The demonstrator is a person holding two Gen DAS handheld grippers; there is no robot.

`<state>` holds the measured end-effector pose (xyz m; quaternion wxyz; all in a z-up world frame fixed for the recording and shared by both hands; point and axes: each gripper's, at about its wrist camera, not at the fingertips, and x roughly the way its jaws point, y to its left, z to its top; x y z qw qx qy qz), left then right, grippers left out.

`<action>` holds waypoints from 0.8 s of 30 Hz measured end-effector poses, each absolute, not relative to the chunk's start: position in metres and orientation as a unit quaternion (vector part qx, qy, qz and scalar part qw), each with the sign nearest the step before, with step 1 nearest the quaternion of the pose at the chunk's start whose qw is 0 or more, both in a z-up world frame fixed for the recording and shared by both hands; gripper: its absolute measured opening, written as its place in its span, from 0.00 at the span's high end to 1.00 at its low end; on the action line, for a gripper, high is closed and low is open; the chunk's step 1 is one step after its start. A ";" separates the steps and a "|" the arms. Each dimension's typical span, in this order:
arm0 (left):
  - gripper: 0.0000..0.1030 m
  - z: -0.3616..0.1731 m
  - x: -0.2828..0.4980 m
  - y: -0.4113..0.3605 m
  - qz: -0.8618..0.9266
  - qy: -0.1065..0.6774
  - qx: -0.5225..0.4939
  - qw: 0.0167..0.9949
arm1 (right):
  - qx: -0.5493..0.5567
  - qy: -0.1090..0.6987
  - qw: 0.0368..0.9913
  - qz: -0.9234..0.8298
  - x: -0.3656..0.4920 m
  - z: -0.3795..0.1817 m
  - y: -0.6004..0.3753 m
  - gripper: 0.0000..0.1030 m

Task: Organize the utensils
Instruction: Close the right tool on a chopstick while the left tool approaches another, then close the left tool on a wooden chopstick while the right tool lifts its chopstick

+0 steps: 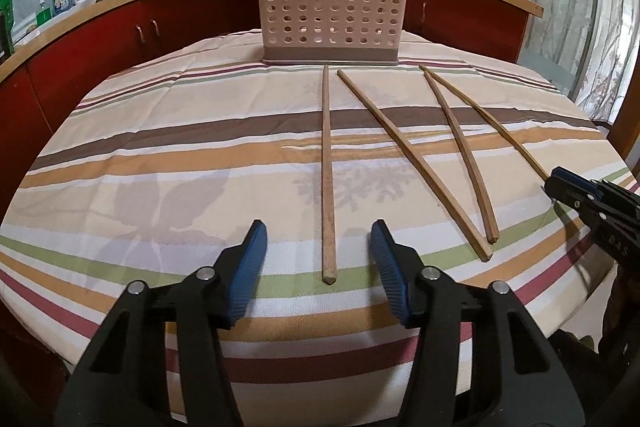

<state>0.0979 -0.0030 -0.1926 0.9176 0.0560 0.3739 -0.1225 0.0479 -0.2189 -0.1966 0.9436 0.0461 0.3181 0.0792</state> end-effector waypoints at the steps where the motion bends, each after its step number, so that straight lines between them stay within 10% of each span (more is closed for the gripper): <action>1: 0.52 -0.193 0.098 -0.003 -0.123 0.374 0.056 0.918 | 0.050 0.319 0.943 0.080 0.048 -0.197 -0.220 0.87; 24: 0.88 -0.193 0.088 -0.005 -0.143 0.366 0.062 0.918 | 0.045 0.321 0.942 0.084 0.047 -0.194 -0.218 0.93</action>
